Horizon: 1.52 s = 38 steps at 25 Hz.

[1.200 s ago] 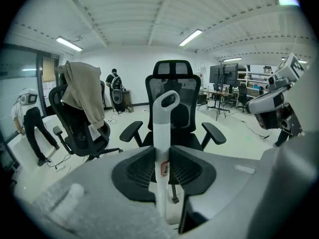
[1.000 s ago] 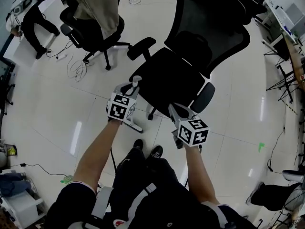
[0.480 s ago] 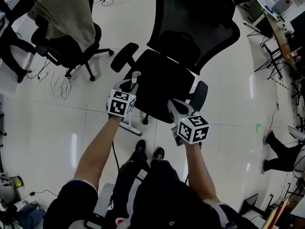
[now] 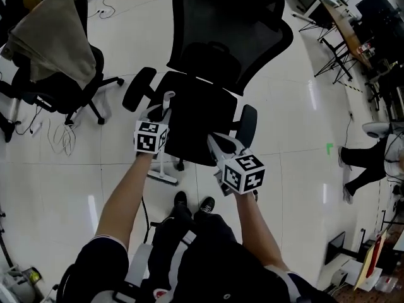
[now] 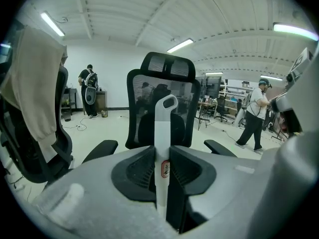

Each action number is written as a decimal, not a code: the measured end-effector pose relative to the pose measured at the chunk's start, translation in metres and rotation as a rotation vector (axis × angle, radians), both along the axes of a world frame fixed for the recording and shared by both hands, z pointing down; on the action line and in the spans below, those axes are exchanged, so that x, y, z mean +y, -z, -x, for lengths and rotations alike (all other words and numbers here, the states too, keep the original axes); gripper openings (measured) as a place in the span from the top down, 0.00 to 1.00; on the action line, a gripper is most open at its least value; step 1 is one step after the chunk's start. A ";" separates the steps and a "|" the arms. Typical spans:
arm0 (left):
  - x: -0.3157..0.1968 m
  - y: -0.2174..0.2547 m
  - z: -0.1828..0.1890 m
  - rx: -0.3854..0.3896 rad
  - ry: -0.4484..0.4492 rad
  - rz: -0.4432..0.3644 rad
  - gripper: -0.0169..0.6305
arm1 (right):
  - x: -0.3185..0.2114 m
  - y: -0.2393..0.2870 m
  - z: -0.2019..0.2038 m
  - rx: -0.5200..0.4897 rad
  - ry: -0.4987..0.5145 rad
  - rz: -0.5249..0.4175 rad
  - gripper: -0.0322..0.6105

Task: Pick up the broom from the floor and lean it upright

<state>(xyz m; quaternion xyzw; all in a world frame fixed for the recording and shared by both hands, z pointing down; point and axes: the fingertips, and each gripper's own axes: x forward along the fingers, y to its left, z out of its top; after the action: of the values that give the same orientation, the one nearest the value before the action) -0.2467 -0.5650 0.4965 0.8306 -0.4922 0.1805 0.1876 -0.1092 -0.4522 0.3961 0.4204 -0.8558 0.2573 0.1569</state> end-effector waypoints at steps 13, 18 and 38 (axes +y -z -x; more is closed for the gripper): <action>-0.038 -0.015 -0.009 0.008 -0.025 -0.045 0.82 | -0.008 -0.012 -0.018 -0.008 -0.084 0.045 0.95; -0.036 -0.009 -0.009 -0.005 -0.020 -0.063 0.72 | -0.016 -0.012 -0.026 -0.018 -0.099 0.043 0.95; 0.113 0.145 -0.044 0.113 0.066 -0.196 0.97 | 0.023 0.080 -0.053 -0.247 0.057 -0.265 0.92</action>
<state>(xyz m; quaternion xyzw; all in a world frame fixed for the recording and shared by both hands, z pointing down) -0.2031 -0.4516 0.3518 0.8371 -0.5233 0.0780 0.1390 -0.0560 -0.4296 0.3162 0.3781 -0.9066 0.1876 0.0012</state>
